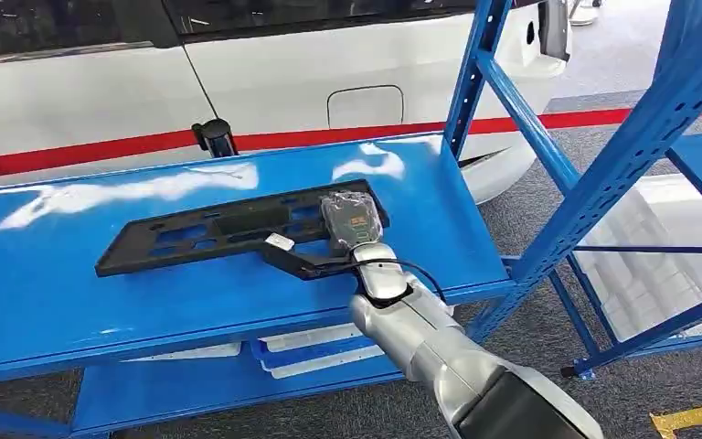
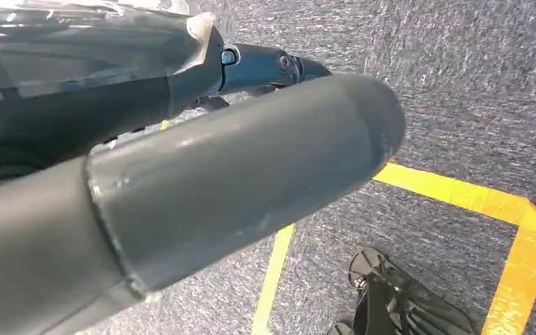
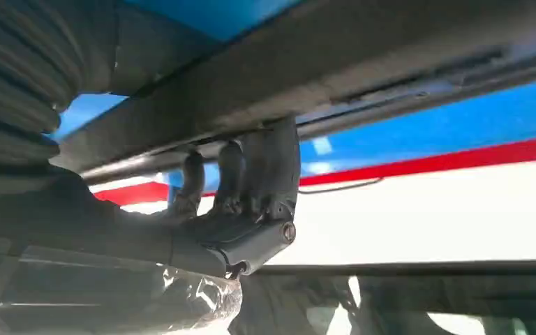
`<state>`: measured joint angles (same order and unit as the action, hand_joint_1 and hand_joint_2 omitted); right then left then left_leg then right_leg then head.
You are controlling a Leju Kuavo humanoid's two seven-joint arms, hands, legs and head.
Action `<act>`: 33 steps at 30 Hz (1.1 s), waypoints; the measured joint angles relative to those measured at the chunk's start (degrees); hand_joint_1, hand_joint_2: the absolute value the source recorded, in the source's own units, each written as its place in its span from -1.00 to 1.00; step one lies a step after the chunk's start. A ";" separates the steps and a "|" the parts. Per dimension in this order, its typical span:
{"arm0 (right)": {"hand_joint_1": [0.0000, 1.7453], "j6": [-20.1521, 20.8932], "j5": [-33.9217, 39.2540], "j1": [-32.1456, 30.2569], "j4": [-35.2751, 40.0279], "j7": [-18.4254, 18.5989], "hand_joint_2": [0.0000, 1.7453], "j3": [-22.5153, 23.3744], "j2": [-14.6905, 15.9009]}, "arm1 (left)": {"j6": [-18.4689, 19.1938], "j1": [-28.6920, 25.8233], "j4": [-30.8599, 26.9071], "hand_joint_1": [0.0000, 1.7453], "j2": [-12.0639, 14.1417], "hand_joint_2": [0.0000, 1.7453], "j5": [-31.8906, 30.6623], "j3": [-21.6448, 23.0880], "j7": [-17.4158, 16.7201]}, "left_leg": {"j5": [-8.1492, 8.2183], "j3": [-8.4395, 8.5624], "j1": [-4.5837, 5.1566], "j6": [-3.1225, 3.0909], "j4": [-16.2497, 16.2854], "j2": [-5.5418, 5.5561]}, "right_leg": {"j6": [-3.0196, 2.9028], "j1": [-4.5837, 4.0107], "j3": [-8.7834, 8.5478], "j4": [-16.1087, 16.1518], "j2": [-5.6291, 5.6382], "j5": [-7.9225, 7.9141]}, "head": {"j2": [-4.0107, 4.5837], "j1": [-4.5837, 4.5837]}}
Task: Take the parts from the cabinet and place them on the table.
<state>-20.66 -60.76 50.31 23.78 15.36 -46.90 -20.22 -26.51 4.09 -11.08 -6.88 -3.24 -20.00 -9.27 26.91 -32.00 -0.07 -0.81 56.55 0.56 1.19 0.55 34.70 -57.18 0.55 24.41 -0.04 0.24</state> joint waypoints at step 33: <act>1.00 3.63 -6.10 -16.13 52.87 -17.94 1.00 14.56 4.28 | 3.50 1.60 -0.07 -1.00 -0.11 -1.00 -3.26 -0.11 30.77 | 0.03 -0.01 0.05 -0.01 0.01 -0.01 | 0.01 0.02 0.03 0.01 0.04 0.00 | 0.00 -0.02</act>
<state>-17.03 -66.86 34.18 76.65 -2.58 -32.35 -15.93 -23.02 5.70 -11.15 -6.99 -6.49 -20.11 21.51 26.94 -32.01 -0.02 -0.81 56.56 0.55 1.20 0.57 34.73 -57.18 0.60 24.42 -0.04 0.22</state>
